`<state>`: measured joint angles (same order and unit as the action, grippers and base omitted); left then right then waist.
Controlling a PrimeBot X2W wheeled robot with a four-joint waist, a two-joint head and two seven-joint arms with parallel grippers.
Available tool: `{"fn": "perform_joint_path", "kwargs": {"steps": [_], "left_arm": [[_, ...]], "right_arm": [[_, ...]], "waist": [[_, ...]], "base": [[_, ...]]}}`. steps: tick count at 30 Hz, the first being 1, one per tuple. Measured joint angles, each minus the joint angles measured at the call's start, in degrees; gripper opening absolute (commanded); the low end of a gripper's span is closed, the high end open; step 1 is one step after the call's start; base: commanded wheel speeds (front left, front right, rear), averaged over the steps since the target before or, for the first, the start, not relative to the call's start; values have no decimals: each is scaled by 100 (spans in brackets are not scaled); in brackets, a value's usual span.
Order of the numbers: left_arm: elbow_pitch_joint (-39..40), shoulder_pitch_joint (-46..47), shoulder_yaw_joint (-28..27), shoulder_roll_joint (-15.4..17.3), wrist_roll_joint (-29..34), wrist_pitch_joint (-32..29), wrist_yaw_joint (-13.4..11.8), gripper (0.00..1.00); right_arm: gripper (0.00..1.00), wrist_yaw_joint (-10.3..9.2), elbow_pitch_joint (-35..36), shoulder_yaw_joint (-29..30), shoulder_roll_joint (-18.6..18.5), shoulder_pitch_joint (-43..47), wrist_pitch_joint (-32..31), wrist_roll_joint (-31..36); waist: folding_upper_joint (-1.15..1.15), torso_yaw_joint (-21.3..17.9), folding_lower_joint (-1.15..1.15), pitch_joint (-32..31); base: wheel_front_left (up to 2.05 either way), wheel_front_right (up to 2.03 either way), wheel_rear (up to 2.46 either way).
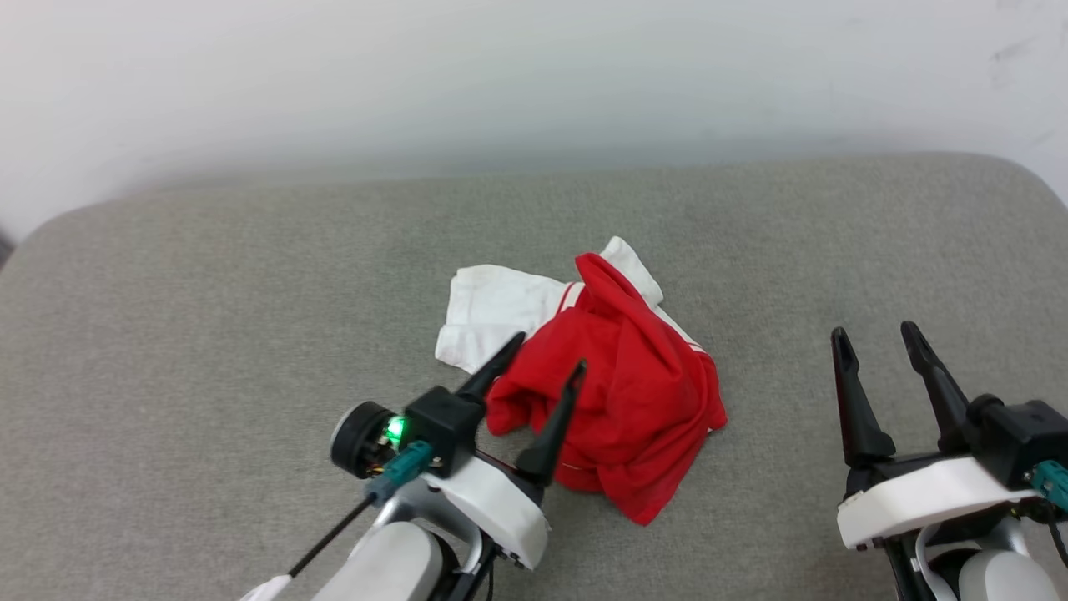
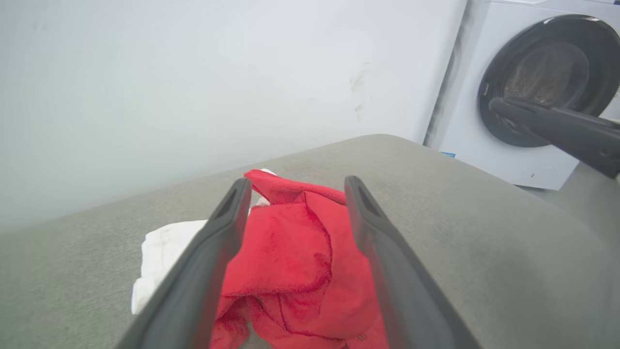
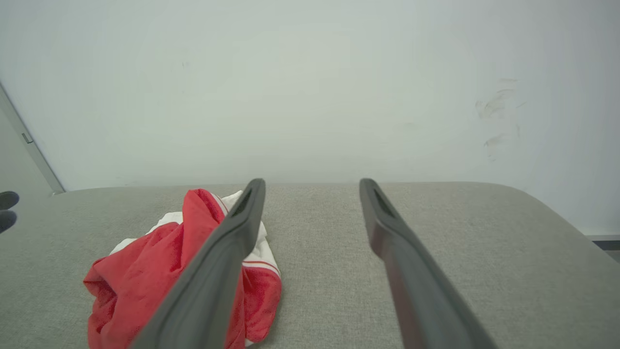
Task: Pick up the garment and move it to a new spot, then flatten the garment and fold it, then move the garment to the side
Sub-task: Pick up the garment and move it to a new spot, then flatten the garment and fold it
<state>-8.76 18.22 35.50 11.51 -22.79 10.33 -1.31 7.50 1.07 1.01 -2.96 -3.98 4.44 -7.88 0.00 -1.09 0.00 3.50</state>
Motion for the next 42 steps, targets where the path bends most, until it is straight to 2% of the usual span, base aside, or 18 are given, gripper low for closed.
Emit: {"fn": "perform_joint_path", "kwargs": {"steps": [4, 8, 15, 19, 22, 29, 38, 42], "left_arm": [[109, -161, -423, 55, -109, 149, -413, 100], [66, -416, -871, 272, -185, 263, -786, 100], [-20, -972, -1495, 623, -353, 382, -1123, 100], [9, -1307, -1657, 790, -412, 403, -1172, 100], [223, -1412, -1569, 798, -359, 369, -1211, 100], [285, -1403, -1502, 853, -361, 344, -1132, 100], [372, -1288, -1445, 910, -363, 222, -1117, 100], [459, -818, -1323, 960, -336, -130, -971, 100]], "right_arm": [[100, 0, 54, 18, 1, 187, -97, -16], [100, 0, 98, 29, 1, 348, -200, -24], [100, 0, 169, 10, 1, 552, -359, -20], [100, 0, 193, -9, 1, 606, -410, -14], [100, 0, 220, 20, 1, 634, -432, -14], [100, 0, 238, 42, 1, 631, -446, -13], [100, -1, 230, 54, 1, 610, -442, -13], [100, 0, 250, 25, 1, 540, -446, -13]], "waist": [[0, 140, 0, -194], [0, 250, 0, -343], [0, 340, 0, -480], [0, 311, 0, -528], [0, 309, 0, -539], [0, 311, 0, -509], [0, 317, 0, -460], [0, 292, 0, -347]], "base": [[0, 0, 0], [0, 0, 0], [0, 0, 0], [0, 0, 0], [0, 0, 0], [0, 0, 0], [0, 0, 0], [0, 0, 0]]}}
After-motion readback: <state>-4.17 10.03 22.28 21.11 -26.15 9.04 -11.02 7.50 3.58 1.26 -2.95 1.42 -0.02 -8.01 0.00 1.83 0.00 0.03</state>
